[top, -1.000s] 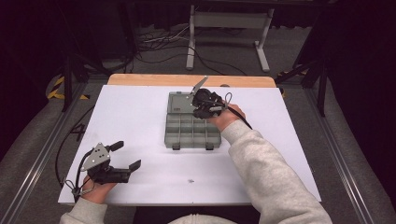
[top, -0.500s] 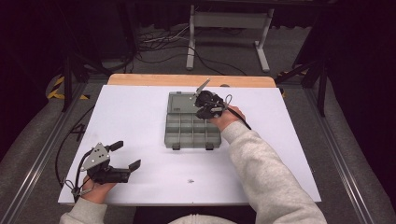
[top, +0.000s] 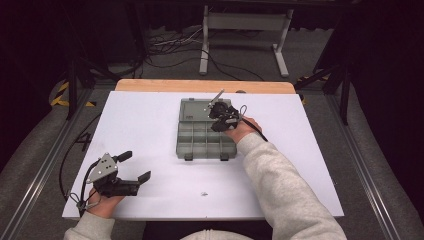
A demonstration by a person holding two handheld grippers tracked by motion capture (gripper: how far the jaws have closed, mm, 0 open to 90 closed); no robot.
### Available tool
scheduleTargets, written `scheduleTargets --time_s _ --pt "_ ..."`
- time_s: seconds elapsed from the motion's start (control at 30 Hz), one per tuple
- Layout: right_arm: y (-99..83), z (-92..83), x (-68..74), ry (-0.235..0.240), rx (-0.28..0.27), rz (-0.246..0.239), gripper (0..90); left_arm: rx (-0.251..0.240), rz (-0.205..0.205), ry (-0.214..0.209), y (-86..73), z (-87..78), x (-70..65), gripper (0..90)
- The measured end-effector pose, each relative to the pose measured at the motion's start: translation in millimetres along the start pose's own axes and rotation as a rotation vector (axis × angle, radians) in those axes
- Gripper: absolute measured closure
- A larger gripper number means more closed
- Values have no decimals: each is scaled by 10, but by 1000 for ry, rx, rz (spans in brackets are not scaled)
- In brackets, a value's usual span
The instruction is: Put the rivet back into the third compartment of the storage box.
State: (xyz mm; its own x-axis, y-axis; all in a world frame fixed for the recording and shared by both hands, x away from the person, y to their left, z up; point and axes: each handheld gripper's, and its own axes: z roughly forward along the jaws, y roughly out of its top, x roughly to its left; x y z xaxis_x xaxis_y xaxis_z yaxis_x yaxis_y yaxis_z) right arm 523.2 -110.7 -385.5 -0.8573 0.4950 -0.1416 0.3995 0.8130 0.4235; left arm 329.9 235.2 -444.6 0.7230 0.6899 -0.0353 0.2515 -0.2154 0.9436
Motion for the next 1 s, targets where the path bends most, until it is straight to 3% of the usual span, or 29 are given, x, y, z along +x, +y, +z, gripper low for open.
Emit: scheduleTargets --time_s 0.53,0.63,1.0 --pt "-38 109 30 11 30 3 819 2 0 0 0 1 2 42" --pt "-26 65 44 -9 8 1 705 1 -1 0 -1 2 2 42" --pt "-7 -198 140 -37 -72 6 482 3 3 1 1 4 1 42"
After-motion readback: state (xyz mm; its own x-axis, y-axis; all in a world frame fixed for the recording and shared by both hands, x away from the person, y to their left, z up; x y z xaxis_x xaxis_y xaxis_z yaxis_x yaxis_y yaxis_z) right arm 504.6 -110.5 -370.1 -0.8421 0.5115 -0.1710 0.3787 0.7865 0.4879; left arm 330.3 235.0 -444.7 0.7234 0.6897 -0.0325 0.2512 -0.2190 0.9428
